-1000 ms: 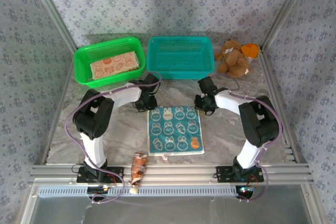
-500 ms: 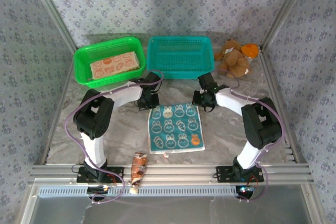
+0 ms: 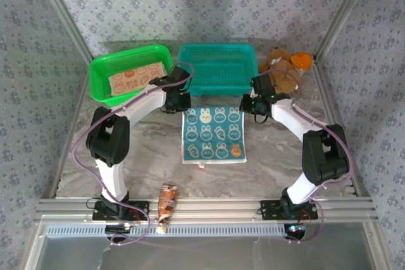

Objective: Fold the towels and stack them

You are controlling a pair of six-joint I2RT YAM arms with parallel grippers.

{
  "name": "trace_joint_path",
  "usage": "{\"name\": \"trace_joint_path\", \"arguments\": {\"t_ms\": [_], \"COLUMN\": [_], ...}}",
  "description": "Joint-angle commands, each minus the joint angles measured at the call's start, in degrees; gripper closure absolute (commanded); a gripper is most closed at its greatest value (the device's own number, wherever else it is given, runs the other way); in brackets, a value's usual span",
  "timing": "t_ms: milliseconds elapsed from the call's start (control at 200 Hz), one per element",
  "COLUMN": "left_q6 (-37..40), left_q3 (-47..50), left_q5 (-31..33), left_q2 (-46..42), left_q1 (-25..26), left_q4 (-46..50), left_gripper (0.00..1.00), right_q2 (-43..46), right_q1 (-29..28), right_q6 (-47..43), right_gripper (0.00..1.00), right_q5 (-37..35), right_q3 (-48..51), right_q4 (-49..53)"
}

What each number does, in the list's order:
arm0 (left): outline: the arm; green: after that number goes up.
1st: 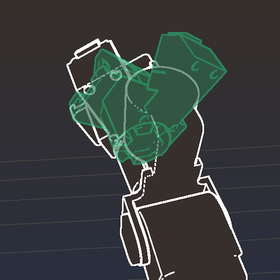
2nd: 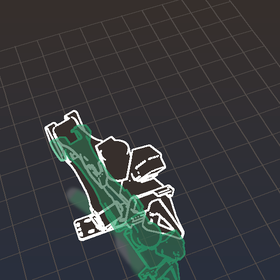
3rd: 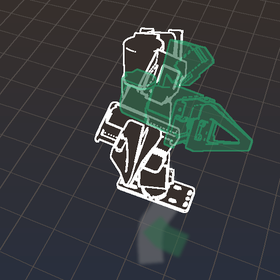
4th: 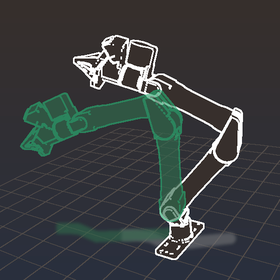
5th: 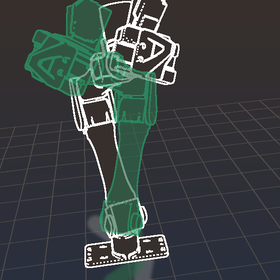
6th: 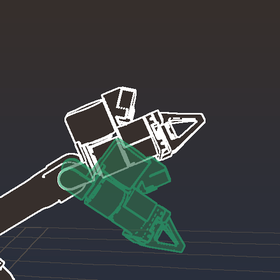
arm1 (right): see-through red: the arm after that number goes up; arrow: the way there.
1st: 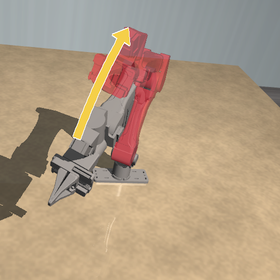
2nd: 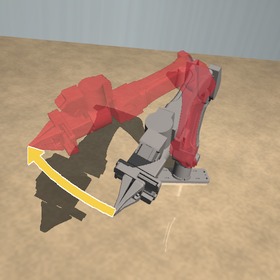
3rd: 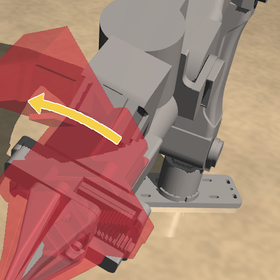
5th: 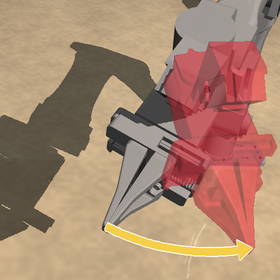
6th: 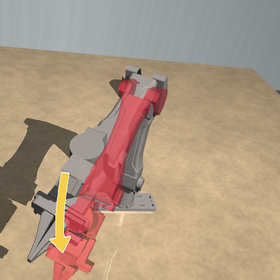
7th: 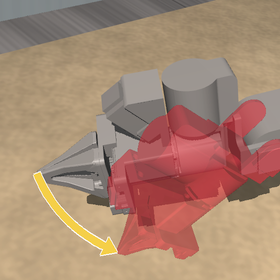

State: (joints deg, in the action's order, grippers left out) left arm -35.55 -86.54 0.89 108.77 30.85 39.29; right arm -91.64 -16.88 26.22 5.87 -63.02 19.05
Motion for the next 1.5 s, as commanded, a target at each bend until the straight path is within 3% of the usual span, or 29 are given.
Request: {"name": "trace_joint_path", "arguments": {"t_ms": [0, 315, 830, 1494], "left_q6": [2.64, 1.89, -2.46, -7.27], "left_q3": [0.17, 10.22, 24.50, 32.79], "left_q5": [0.27, -1.23, 3.81, 7.21], "left_q2": [-3.41, -10.69, -20.76, -26.88], "left_q1": [0.02, 2.10, 10.30, 16.91], "left_q4": [1.55, -6.04, -11.57, -12.96], "left_gripper": [1.00, 1.00, 1.00, 1.00], "right_q2": [4.02, 12.42, 27.47, 39.14], "right_q1": [0.64, -0.02, -2.55, -8.66], "right_q6": [-2.00, -0.70, 1.46, 6.72], "right_gripper": [1.00, 1.00, 1.00, 1.00], "right_q5": [0.44, 1.28, -0.41, -4.51], "right_q3": [1.57, 11.75, 26.54, 36.13], "right_q4": [-1.26, -5.42, -4.89, -2.12]}}
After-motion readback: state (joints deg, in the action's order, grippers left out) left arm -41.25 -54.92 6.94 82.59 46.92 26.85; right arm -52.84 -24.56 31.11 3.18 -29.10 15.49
